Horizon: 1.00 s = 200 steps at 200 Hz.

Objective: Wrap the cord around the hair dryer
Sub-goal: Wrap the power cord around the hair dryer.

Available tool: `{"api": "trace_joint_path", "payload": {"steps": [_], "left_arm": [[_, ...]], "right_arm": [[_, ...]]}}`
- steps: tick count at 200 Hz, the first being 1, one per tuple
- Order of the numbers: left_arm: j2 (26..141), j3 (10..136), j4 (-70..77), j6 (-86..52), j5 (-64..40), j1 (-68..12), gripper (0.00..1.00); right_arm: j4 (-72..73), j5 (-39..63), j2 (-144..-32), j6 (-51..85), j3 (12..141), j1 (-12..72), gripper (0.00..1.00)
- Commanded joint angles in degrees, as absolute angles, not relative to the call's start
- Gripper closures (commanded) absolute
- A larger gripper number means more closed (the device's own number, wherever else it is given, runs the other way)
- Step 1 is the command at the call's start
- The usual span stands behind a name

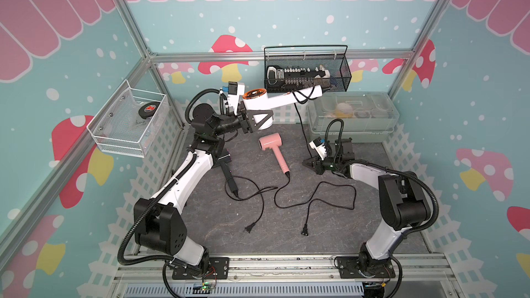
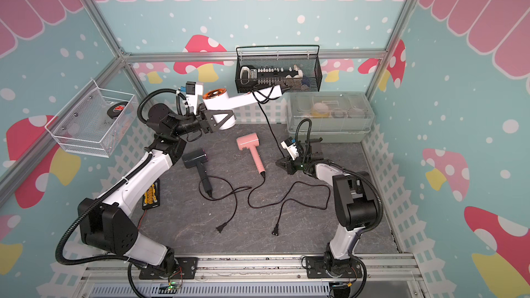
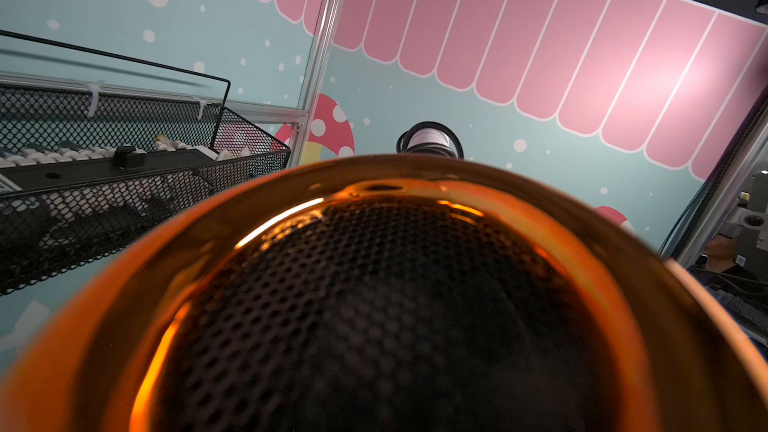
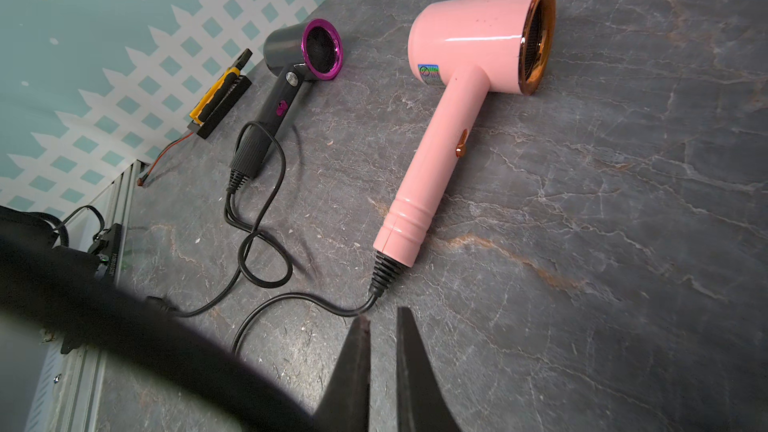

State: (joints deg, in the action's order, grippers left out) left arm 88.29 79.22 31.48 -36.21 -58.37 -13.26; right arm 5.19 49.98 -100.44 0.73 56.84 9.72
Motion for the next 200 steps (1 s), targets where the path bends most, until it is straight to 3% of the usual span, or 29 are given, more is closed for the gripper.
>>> {"api": "trace_joint_path", "payload": {"steps": [1,52,94,117,200], "left_arm": [[87.62,81.73,34.2,-35.95,-55.64,-12.07,1.0],[87.76,82.0,35.16,-36.69,-54.61,-10.31,1.0],[88.37,81.91,33.62,-35.51,-53.23,-9.23,1.0],[89.23,81.49,30.21,-32.48,-50.91,-9.23,1.0],[94.93,83.34,3.56,-11.6,-41.83,-12.83,1.0]], "right_arm": [[2.92,47.58,-100.2,0.26,55.8,10.2,0.88],[1.13,44.56,-100.63,0.53,55.47,11.66,0.84],[-3.91,37.32,-97.71,-0.82,55.79,14.56,1.0],[-11.27,30.87,-94.73,-4.39,57.49,18.35,1.0],[-39.94,13.21,-81.32,-12.86,72.37,31.03,1.0]]}}
